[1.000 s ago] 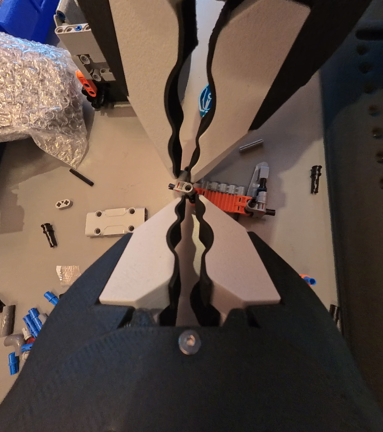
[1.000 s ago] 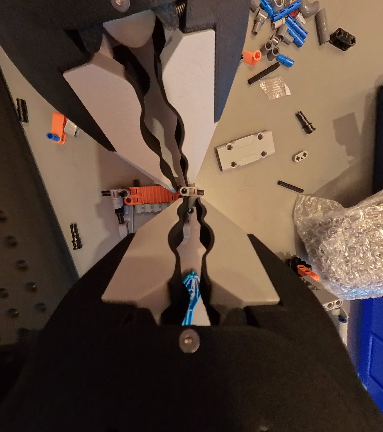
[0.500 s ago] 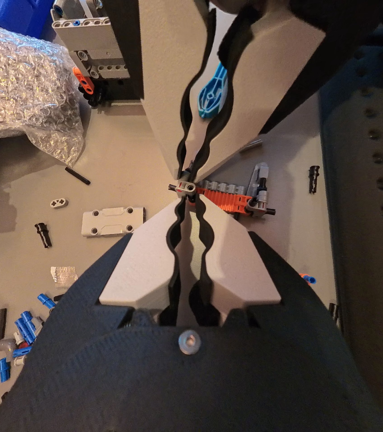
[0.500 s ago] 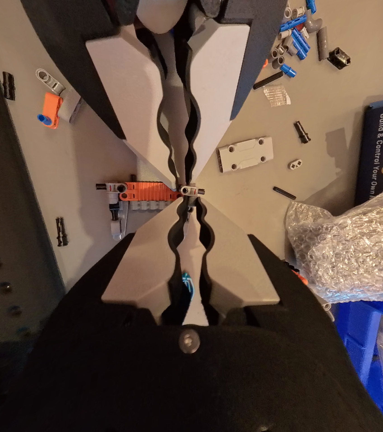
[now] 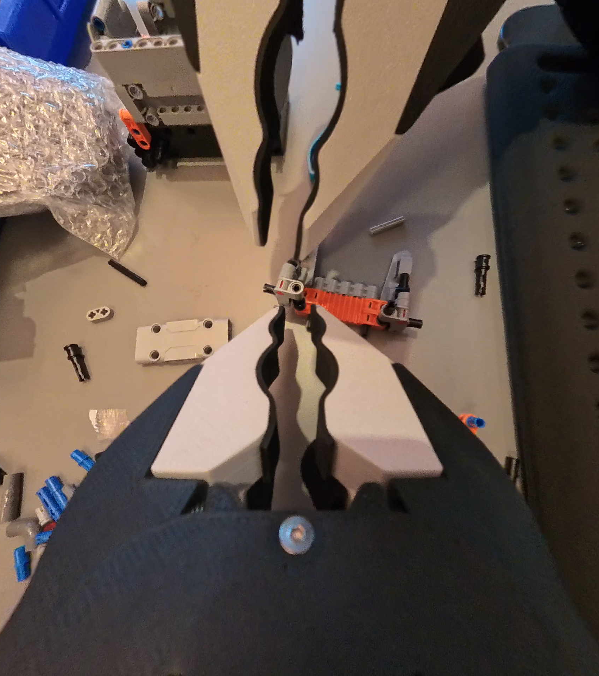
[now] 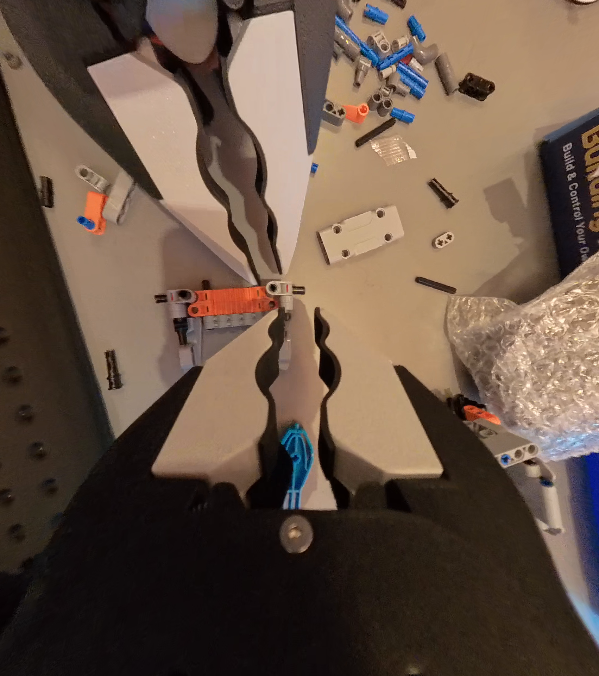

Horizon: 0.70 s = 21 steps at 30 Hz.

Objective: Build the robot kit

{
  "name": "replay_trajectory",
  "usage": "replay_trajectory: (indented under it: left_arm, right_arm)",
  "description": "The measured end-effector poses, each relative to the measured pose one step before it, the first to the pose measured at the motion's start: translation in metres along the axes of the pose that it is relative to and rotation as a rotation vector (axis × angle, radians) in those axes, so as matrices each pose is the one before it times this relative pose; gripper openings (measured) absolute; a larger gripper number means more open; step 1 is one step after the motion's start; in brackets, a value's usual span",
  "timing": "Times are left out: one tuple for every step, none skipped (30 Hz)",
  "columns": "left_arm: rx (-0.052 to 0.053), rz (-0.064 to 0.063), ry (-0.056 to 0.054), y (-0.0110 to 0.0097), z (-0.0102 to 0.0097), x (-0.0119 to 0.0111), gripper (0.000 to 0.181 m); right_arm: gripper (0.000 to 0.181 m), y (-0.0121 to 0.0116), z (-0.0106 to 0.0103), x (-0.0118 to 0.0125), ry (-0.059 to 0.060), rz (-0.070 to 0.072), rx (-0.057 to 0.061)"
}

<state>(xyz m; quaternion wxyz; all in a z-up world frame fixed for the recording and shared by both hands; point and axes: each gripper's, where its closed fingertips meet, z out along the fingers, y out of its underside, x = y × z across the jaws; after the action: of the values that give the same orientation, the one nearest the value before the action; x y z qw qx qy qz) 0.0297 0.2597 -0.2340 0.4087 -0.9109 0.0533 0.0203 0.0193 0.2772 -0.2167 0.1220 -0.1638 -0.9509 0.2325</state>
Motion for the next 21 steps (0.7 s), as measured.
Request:
replay_trajectory:
  left_arm:
    - [-0.0008,-0.0093,0.0085,0.00043,-0.00072,0.00048,0.012]
    - [-0.0036,-0.0075,0.005,0.00076,-0.00028,0.00005,0.014]
    - [-0.004,-0.0067,0.0059,0.00073,0.00005,0.00041,0.015]
    - [-0.0026,-0.0042,0.0078,0.00064,0.00042,0.001,0.015]
    - [-0.0044,-0.0016,0.0027,0.00095,0.00052,0.00039,0.015]
    - [-0.0055,-0.0003,0.0015,0.00108,0.00045,0.00033,0.015]
    - [-0.0027,-0.0016,0.0015,0.00053,0.00009,0.00022,0.015]
    - [0.0015,-0.0044,0.0013,-0.00005,-0.00048,0.00003,0.016]
    - [0.0033,-0.0085,-0.0021,-0.0004,-0.0011,-0.00104,0.016]
    - [0.0064,-0.0109,-0.0007,-0.00084,-0.0016,-0.00127,0.017]
    - [0.0089,-0.0136,0.0013,-0.00094,-0.00188,-0.00116,0.018]
    - [0.0097,-0.0174,0.0014,-0.00088,-0.00208,-0.00137,0.019]
    - [0.0107,-0.0204,0.0018,-0.00088,-0.00212,-0.00151,0.02]
    - [0.0149,-0.0219,0.0074,-0.0014,-0.00222,-0.00081,0.021]
    - [0.0159,-0.0234,0.0085,-0.00146,-0.0023,-0.00084,0.022]
    - [0.0164,-0.0218,0.0103,-0.0016,-0.00224,-0.0006,0.023]
    - [0.0169,-0.0223,0.0132,-0.00187,-0.00219,-0.00023,0.025]
    - [0.0175,-0.0234,0.0155,-0.00203,-0.00215,0.00018,0.026]
    - [0.0203,-0.0243,0.0159,-0.00247,-0.00233,0.00026,0.027]
    - [0.0245,-0.0264,0.0186,-0.00329,-0.00266,0.00059,0.028]
    - [0.0264,-0.0279,0.0218,-0.00371,-0.00257,0.0011,0.03]
  right_arm:
    - [0.013,-0.00052,-0.00089,-0.00213,-0.0169,0.0073,0.0131]
    - [0.013,0.00031,0.00071,-0.00133,-0.008,0.0001,0.0008]
    - [0.013,0.00099,0.00205,-0.00055,-0.0027,0.0004,-0.0089]
    - [0.013,0.00073,0.00306,-0.00069,-0.0058,0.0019,-0.0105]
    - [0.011,0.00087,0.00347,-0.00104,-0.007,-0.0011,-0.0107]
    - [0.005,0.00097,0.0031,-0.00071,-0.0033,-0.0051,-0.0106]
    - [0.004,-0.00051,0.00172,0.00064,0.0043,-0.0015,0.0023]
    - [0.004,-0.00142,-0.00013,0.00051,-0.0031,0.0078,0.0111]
    - [0.004,-0.00107,-0.00152,0.00016,-0.0049,0.0069,0.0144]
    - [0.004,-0.00164,-0.00268,0.00105,0.004,0.0012,0.0208]
    - [0.004,-0.00267,-0.00343,0.001,0.0054,0.0035,0.027]
    - [0.004,-0.00296,-0.00356,0.00086,0.0028,0.0056,0.0273]
    - [0.004,-0.0028,-0.00318,0.00194,0.0115,0.0023,0.0252]
    - [0.004,-0.00272,-0.00281,0.00243,0.0158,0.0011,0.0225]
    - [0.004,-0.00207,-0.00228,0.00129,0.0092,0.0013,0.0162]
    - [0.004,-0.00203,-0.00196,0.00133,0.0115,-0.0015,0.0133]
    - [0.004,-0.00268,-0.00193,0.00227,0.019,-0.0045,0.0157]
    - [0.004,-0.00265,-0.00167,0.00143,0.0143,-0.0045,0.0133]
    - [0.004,-0.00319,-0.00184,0.00072,0.0125,-0.0108,0.0152]
    - [0.004,-0.0041,-0.00209,0.00166,0.0203,-0.0122,0.0189]
    - [0.004,-0.00316,-0.0017,0.00221,0.0251,-0.0131,0.0109]
